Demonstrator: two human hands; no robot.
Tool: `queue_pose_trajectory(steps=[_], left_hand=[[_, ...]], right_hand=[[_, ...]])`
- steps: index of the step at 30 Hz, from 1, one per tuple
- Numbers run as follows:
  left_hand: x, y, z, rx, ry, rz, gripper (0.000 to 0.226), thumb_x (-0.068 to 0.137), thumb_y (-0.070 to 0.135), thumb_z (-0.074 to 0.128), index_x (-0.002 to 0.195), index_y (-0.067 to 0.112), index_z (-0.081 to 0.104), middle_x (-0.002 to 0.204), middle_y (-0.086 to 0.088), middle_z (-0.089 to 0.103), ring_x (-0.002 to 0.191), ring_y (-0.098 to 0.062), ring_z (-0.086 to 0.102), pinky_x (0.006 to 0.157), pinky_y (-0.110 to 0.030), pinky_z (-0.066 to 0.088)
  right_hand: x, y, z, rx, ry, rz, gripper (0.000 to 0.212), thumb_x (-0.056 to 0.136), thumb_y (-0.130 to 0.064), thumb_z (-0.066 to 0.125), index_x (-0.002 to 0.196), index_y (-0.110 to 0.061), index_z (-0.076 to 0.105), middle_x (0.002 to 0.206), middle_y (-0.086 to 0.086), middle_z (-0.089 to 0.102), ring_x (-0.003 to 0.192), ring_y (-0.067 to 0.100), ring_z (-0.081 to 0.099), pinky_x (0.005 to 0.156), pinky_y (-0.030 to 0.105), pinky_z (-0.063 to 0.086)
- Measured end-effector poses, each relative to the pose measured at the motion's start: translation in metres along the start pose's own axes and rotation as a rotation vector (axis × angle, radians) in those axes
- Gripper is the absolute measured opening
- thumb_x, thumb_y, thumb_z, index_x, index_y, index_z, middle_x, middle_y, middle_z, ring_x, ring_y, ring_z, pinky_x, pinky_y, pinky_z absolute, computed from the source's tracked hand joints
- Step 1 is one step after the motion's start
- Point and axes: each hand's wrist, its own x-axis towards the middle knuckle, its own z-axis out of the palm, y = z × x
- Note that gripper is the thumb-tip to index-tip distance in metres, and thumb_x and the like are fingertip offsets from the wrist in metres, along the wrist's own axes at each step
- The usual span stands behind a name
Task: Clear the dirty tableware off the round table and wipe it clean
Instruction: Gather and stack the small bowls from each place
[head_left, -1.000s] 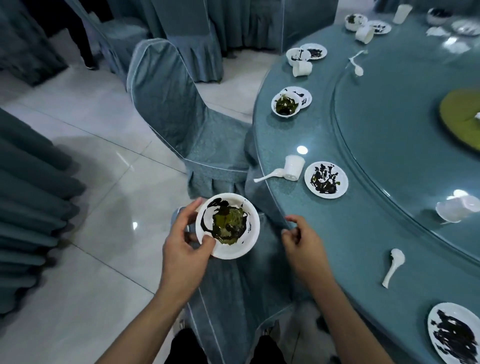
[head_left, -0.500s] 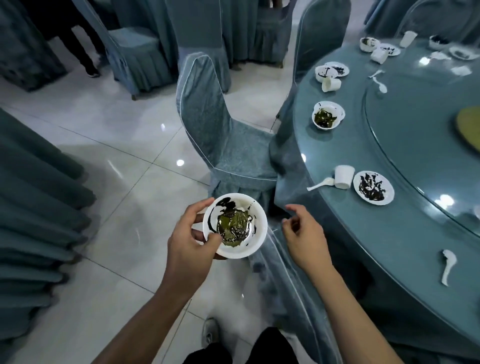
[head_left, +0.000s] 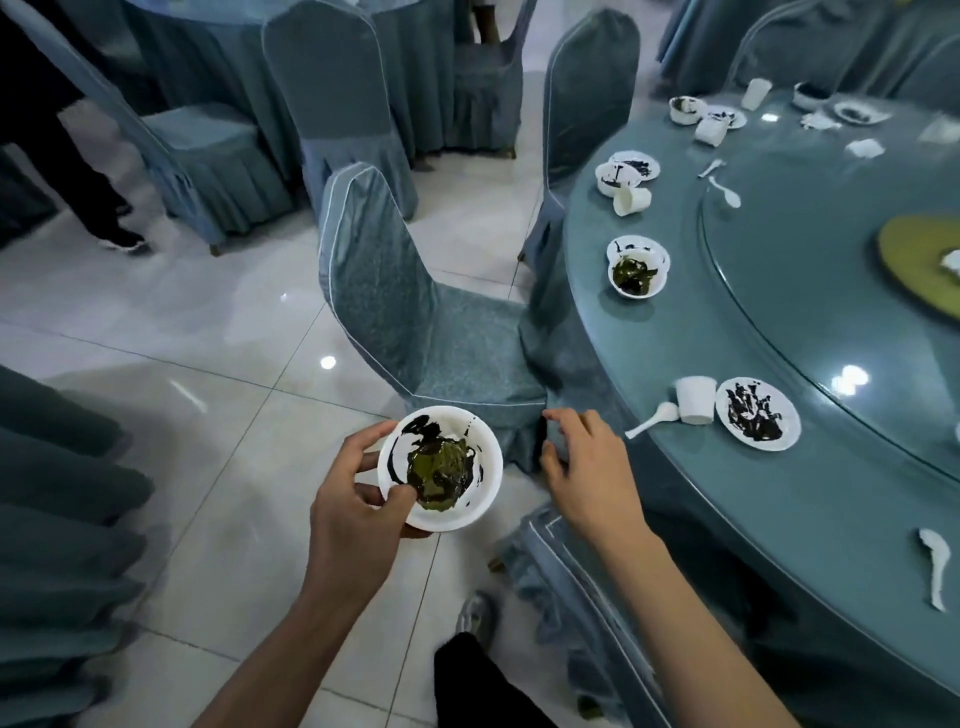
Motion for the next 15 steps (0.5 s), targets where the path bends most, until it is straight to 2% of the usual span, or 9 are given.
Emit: queue_pose_trajectory(steps=[4,8,12,15], left_hand=[[0.061,0.017,0.016,0.030,-0.059,0.003,0.065,0.082,-0.011,0.066,0.122,0.040,0.063,0.107,0.003,0.063,0.080,-0.021,0.067,0.051,-0.039,0.061],[0.112,0.034,0.031,0.011,-0.115,0.029,0.064,0.081,-0.010,0.066,0.121,0.039,0.065,0.106,0.003,0.063,0.075,-0.016,0.066,0.052,-0.040,0.062],[0.157,0.044,0.048,0.003,-0.172,0.046,0.063,0.082,-0.010,0.066,0.120,0.040,0.066,0.105,0.003,0.065,0.079,-0.019,0.067,0.053,-0.039,0.062],[0.196,0.050,0.061,0.005,-0.238,0.047,0.062,0.081,-0.011,0.065,0.120,0.037,0.066,0.105,0.006,0.066,0.081,-0.014,0.066,0.053,-0.030,0.060]], right_hand=[[0.046,0.008,0.010,-0.055,0.031,0.047,0.035,0.090,-0.023,0.060,0.124,-0.020,0.057,0.112,0.005,0.056,0.094,0.030,0.055,0.082,0.045,0.045],[0.087,0.011,0.010,-0.082,0.049,0.090,0.035,0.089,-0.024,0.058,0.124,-0.022,0.056,0.115,0.002,0.056,0.100,0.028,0.055,0.086,0.043,0.044],[0.121,0.015,0.005,-0.082,0.064,0.153,0.036,0.089,-0.025,0.056,0.125,-0.024,0.055,0.115,0.001,0.056,0.103,0.026,0.054,0.091,0.041,0.044],[0.149,0.021,0.007,-0.093,0.074,0.217,0.035,0.090,-0.026,0.057,0.125,-0.026,0.054,0.116,0.000,0.056,0.104,0.025,0.054,0.091,0.041,0.044]])
